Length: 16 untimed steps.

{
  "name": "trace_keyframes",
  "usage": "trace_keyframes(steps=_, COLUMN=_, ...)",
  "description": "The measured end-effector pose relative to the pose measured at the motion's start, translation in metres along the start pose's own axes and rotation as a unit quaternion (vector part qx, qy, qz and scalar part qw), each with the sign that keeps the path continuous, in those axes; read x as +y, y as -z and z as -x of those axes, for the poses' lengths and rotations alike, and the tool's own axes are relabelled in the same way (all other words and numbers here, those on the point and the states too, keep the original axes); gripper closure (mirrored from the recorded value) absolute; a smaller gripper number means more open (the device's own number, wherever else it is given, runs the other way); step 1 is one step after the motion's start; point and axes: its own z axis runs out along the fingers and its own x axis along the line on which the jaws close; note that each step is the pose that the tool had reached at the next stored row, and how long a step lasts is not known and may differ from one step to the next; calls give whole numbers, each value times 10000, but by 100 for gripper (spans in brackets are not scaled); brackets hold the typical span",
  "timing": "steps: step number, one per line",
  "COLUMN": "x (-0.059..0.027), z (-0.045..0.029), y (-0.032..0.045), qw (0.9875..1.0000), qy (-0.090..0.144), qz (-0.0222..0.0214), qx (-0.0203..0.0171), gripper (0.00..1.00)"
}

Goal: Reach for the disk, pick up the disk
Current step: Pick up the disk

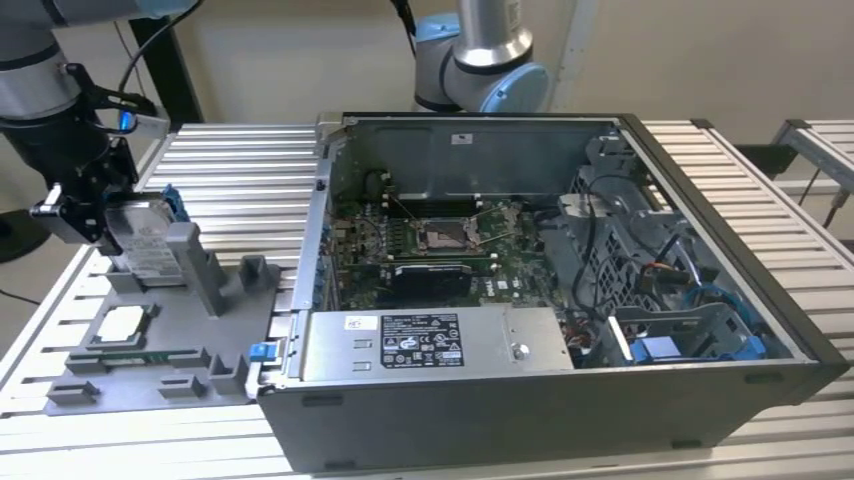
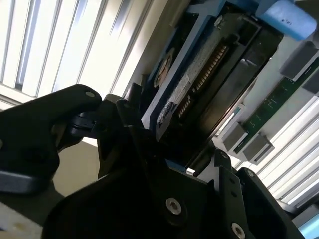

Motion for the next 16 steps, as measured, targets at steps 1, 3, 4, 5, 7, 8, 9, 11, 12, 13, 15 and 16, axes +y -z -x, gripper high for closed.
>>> trace_keyframes(steps=1, x=0, z=0, y=-1, qw=10000, qy=0, qz=0, qx=0, gripper=0)
trace_keyframes(steps=3, x=0, z=0, y=-1, qw=10000, qy=0, qz=0, qx=0, gripper=0)
trace_keyframes(steps=4, x=0, z=0, y=-2, qw=10000, qy=0, qz=0, qx=0, gripper=0)
trace_keyframes(steps=5, x=0, z=0, y=-2, qw=10000, qy=0, qz=0, qx=0, gripper=0)
trace_keyframes(steps=7, x=0, z=0, y=-3, qw=10000, qy=0, qz=0, qx=0, gripper=0)
trace_keyframes(steps=8, x=0, z=0, y=-3, qw=10000, qy=0, qz=0, qx=0, gripper=0)
trace_keyframes(steps=9, x=0, z=0, y=-4, qw=10000, qy=0, qz=0, qx=0, gripper=0)
trace_keyframes(steps=11, x=0, z=0, y=-4, qw=10000, qy=0, qz=0, qx=0, gripper=0)
trace_keyframes(steps=12, x=0, z=0, y=-4, qw=10000, qy=0, qz=0, qx=0, gripper=0)
trace_keyframes(steps=13, x=0, z=0, y=-4, qw=10000, qy=0, qz=0, qx=0, gripper=0)
trace_keyframes(steps=15, x=0, z=0, y=-5, qw=10000, qy=0, qz=0, qx=0, gripper=0)
trace_keyframes(steps=16, x=0, z=0, y=-5, qw=10000, qy=0, qz=0, qx=0, gripper=0)
